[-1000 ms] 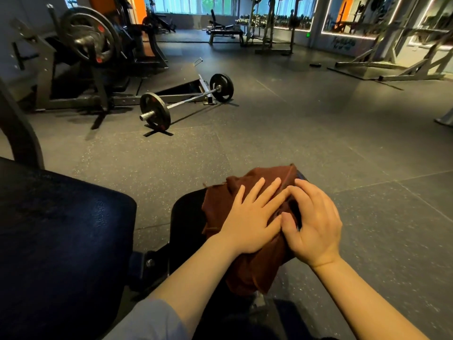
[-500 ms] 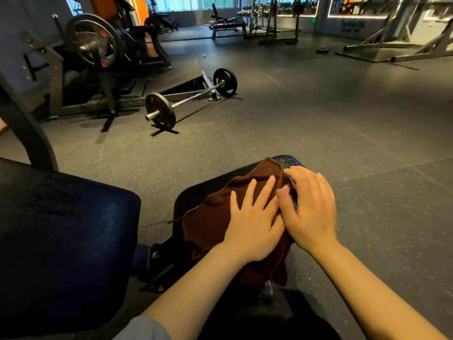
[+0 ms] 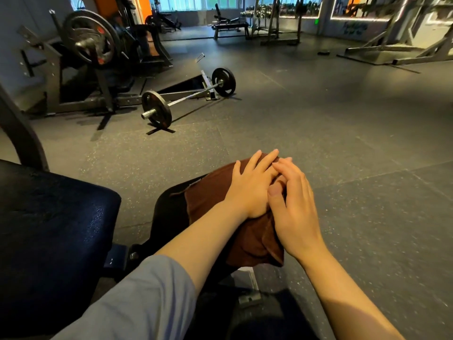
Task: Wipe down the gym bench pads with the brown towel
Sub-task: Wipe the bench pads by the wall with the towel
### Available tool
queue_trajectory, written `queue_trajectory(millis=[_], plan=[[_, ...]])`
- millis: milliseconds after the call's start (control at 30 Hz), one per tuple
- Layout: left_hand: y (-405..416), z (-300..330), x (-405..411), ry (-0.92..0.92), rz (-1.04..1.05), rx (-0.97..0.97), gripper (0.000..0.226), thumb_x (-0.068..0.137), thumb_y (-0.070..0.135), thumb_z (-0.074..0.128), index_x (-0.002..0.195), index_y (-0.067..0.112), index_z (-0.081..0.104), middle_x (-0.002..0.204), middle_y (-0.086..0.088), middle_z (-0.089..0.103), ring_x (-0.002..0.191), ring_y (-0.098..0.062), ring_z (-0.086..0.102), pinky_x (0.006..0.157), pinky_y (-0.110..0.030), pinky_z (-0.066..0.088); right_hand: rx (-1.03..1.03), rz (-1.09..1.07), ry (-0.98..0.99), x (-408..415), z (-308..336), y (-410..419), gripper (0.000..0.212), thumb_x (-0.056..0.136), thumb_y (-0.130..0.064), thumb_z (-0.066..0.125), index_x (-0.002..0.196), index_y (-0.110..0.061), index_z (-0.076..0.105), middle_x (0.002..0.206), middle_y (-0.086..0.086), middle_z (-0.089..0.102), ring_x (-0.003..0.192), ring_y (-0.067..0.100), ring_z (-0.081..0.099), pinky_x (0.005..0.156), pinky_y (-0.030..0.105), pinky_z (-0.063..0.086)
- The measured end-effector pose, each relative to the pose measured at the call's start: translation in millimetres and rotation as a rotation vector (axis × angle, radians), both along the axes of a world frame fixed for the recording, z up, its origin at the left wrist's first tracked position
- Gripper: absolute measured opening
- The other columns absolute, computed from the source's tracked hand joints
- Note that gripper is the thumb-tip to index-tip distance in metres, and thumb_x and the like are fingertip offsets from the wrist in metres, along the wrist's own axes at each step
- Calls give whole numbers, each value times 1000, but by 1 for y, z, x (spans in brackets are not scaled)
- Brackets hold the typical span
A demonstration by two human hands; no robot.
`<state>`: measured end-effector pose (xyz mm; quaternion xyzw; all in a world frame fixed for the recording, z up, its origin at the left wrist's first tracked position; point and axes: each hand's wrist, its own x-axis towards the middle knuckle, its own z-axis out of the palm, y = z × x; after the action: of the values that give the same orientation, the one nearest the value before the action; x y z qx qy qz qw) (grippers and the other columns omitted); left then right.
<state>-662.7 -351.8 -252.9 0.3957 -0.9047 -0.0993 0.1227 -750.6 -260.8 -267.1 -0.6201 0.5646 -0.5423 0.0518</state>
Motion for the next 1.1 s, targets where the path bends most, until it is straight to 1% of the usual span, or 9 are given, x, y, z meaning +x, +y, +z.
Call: queue_trajectory(millis=[100,167,300,433,600,667,833,967,1100], plan=[[8,-1,3,227,67,4,47,103,41,35,149,34,40,159,6,29,148,-17,22,120,-49,20,58,-15,28,1,2,3,59,97,-48,28,142,-14,46,147,-12,34,140,4,25,116,54,24],[23,1,12,515,226,-26,47,95,43,38,128,20,63,136,2,55,124,-16,53,102,-41,44,147,-40,100,3,2,10,62,96,-52,25,143,-17,45,153,-6,33,145,9,21,120,55,15],[66,-19,81,826,487,-144,30,92,39,48,103,20,69,109,13,59,104,-7,57,90,-38,47,126,-175,589,14,9,18,53,91,-46,39,134,-20,55,151,9,41,145,27,29,117,59,-1],[101,-65,131,502,667,-108,59,93,58,28,127,23,61,129,4,59,122,-20,54,99,-42,43,344,-88,904,65,14,0,64,88,-50,25,130,-19,62,146,10,50,139,32,40,114,63,14],[105,-80,132,447,635,-97,63,97,56,22,143,23,50,146,1,50,135,-19,44,106,-37,33,577,22,1088,74,9,-6,93,76,-57,-17,157,-26,17,165,3,9,152,29,2,116,59,-8],[106,-80,133,496,651,-100,63,98,55,23,144,21,48,146,-1,51,133,-21,47,103,-38,35,573,53,1111,63,14,-3,89,79,-60,-14,156,-30,20,165,0,13,152,27,7,120,55,-2],[112,-81,134,568,560,-139,57,99,51,31,144,19,46,142,-4,55,126,-22,52,97,-37,36,236,72,1073,1,16,4,57,98,-50,31,129,-17,66,135,8,61,127,28,56,110,47,38],[112,-79,135,449,437,-216,61,101,62,22,141,22,44,138,-2,58,124,-23,56,95,-36,40,159,166,1006,-45,23,-4,61,101,-54,26,130,-16,65,139,7,58,133,27,50,114,45,34],[114,-80,132,370,385,-225,65,99,67,21,142,24,44,138,-2,57,127,-29,55,95,-46,46,349,242,637,-48,26,-26,61,88,-58,40,135,-24,59,150,-3,46,146,15,28,118,28,17]])
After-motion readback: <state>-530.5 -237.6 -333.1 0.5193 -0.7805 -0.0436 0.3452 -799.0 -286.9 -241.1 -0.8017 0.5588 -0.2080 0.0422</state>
